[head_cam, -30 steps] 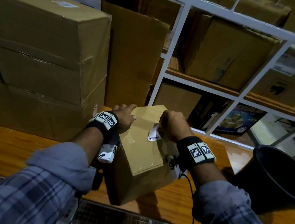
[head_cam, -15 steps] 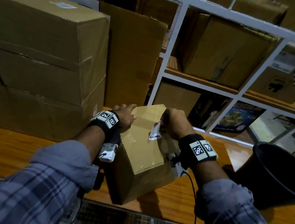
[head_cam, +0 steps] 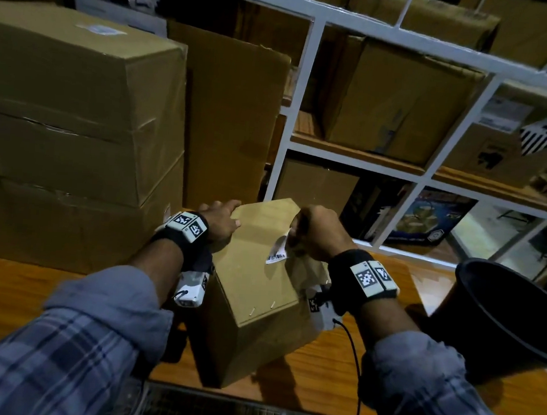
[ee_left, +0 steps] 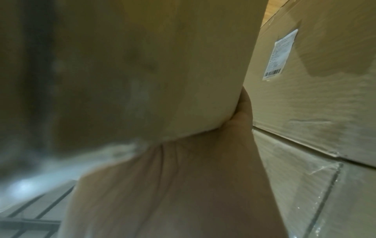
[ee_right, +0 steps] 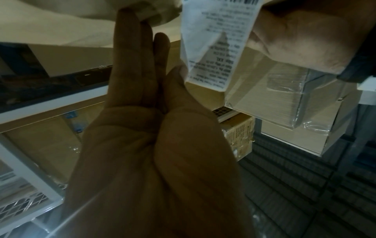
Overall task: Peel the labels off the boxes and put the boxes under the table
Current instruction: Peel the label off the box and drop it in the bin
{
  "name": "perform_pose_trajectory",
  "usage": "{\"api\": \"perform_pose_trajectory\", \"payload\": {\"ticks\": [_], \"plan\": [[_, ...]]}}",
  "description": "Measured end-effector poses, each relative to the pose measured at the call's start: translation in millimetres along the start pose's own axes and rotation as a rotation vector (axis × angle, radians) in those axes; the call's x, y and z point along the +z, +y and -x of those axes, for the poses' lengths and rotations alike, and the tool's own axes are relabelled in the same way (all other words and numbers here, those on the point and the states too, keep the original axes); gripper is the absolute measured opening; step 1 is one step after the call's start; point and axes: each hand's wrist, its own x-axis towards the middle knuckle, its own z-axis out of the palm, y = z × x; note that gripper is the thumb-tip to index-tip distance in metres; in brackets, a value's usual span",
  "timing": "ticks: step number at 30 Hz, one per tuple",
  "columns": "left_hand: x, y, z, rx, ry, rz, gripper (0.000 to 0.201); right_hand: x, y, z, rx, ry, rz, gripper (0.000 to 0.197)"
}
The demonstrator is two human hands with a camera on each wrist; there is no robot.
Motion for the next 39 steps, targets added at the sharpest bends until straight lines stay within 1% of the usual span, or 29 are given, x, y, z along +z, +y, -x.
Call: {"api": "perform_pose_trajectory", "payload": {"ticks": [2,7,11,14,16,18,20,23,25,26,28,30,32,34,36,39], "plan": [[0.4,-1.3,-1.9,-0.008,-0.002,-0.004,0.061,-1.5,2.0,0.4,-0.006,0.026,-0.002,0.018],[0.7,-0.1,0.0,-0.010,0.002,-0.006,0.061,-6.8,11.4,5.4,0.006,0.078,-0.104,0.026],[1.0,1.5,0.3,-0.023,0.001,-0.003,0.061,-9.4,21.2,13.8,0.012,0.097,-0.205,0.018],[-3.8,7.3,0.0,-0.025,-0.006,-0.031,0.060,-13.9,35.2,23.6,0.032,0.153,-0.268,0.015],[-10.1,15.2,0.1,-0.028,-0.012,-0.040,0.056,-17.8,49.2,29.6,0.060,0.200,-0.292,0.016],[-17.7,29.9,2.0,-0.036,0.010,-0.095,0.050,-24.2,69.2,39.5,0.107,0.264,-0.284,0.016],[-24.5,50.4,6.2,-0.032,0.046,-0.160,0.052,-30.7,97.2,50.8,0.187,0.336,-0.293,0.015],[-27.1,85.1,8.7,0.038,0.100,-0.040,0.065,-38.0,152.3,73.4,0.351,0.459,-0.276,0.015],[-25.5,110.9,9.4,0.133,0.128,0.042,0.061,-41.5,193.0,89.7,0.478,0.499,-0.145,0.007],[-23.2,122.5,10.2,0.177,0.141,0.072,0.057,-41.9,212.6,97.3,0.559,0.486,-0.055,0.010],[-14.8,144.3,12.4,0.233,0.152,0.122,0.053,-42.2,247.9,112.7,0.725,0.381,0.079,0.026],[-3.6,163.6,15.4,0.253,0.146,0.159,0.054,-41.0,277.8,126.2,0.805,0.288,0.144,0.034],[7.8,181.3,18.3,0.280,0.124,0.182,0.054,-38.1,297.1,134.6,0.810,0.226,0.198,0.033],[18.8,196.2,21.0,0.312,0.117,0.205,0.053,-35.5,304.1,137.1,0.780,0.193,0.267,0.028],[28.8,208.6,23.7,0.335,0.135,0.264,0.050,-32.6,306.0,135.8,0.753,0.194,0.317,0.028],[41.9,228.0,26.8,0.360,0.144,0.358,0.042,-30.2,309.4,137.9,0.710,0.234,0.356,0.029]]}}
